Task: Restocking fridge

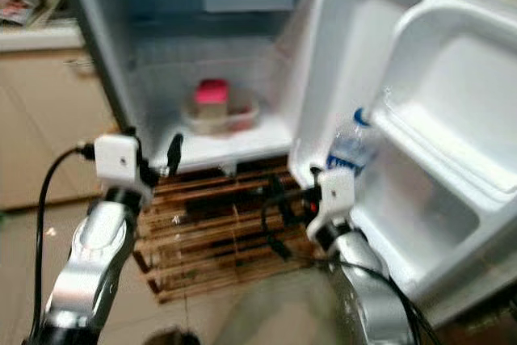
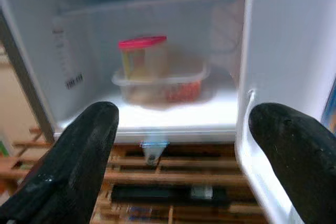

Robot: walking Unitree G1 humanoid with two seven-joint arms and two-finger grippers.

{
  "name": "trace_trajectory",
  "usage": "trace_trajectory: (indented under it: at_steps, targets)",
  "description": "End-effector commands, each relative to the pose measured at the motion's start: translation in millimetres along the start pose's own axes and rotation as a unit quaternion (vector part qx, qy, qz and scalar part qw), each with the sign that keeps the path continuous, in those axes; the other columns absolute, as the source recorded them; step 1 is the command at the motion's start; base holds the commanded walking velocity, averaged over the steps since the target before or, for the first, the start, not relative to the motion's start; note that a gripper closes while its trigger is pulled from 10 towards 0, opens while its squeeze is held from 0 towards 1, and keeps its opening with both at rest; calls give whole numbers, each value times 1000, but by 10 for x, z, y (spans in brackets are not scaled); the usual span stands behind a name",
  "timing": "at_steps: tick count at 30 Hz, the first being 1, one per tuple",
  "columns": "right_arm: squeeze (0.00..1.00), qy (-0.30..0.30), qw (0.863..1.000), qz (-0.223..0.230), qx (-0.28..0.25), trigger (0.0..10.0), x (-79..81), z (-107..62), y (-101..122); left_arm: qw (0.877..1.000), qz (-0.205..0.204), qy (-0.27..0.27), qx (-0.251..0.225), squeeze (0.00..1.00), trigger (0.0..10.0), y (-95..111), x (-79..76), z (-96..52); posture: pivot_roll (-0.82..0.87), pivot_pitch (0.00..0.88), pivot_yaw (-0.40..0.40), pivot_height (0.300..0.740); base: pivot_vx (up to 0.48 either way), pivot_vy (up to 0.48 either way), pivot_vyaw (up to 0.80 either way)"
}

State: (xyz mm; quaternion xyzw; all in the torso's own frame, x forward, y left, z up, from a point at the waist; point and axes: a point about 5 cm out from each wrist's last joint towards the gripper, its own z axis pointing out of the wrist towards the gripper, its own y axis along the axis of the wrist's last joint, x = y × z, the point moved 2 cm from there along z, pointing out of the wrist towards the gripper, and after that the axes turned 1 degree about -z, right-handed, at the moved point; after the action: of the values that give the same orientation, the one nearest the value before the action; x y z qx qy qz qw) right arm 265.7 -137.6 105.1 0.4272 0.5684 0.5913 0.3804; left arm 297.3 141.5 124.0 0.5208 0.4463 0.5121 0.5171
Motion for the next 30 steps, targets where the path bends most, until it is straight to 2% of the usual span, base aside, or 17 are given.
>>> trace_trajectory:
  at_steps: [1, 6, 16, 20, 21, 23, 30]
  targets:
    - [0, -5, 1000, 2, -2, 10000, -14, -16, -4, 1000, 8, 11, -5, 0, 10000, 50, 19, 55, -96, 0, 12, 740, -341, 0, 0]
    - [0, -5, 1000, 6, 1, 10000, 2, -28, -17, 1000, 7, 16, -2, 0, 10000, 46, 15, 69, -98, 0, 15, 740, -338, 0, 0]
    - [0, 0, 1000, 7, 4, 10000, 26, -43, -41, 1000, 6, 21, -3, 0, 10000, 50, -2, 106, -102, 0, 20, 740, -347, -255, 0]
    - [0, 5, 1000, 2, 8, 10000, 33, -63, -54, 1000, 14, 17, -3, 0, 10000, 50, -26, 136, -106, 0, 20, 740, 0, 0, 0]
    - [0, 7, 1000, -2, 11, 10000, 35, -75, -61, 1000, 0, 11, -3, 0, 10000, 49, -45, 143, -106, 0, 20, 740, 0, 0, 0]
    - [0, 8, 1000, -4, 12, 10000, 32, -90, -65, 1000, 4, 7, -4, 0, 10000, 53, -58, 153, -113, 0, 18, 740, 0, 0, 0]
    - [0, 20, 999, -16, 23, 10000, 15, -139, -92, 1000, 6, 5, -15, 0, 10000, 94, -89, 203, -115, 0, 18, 740, 0, -480, 0]
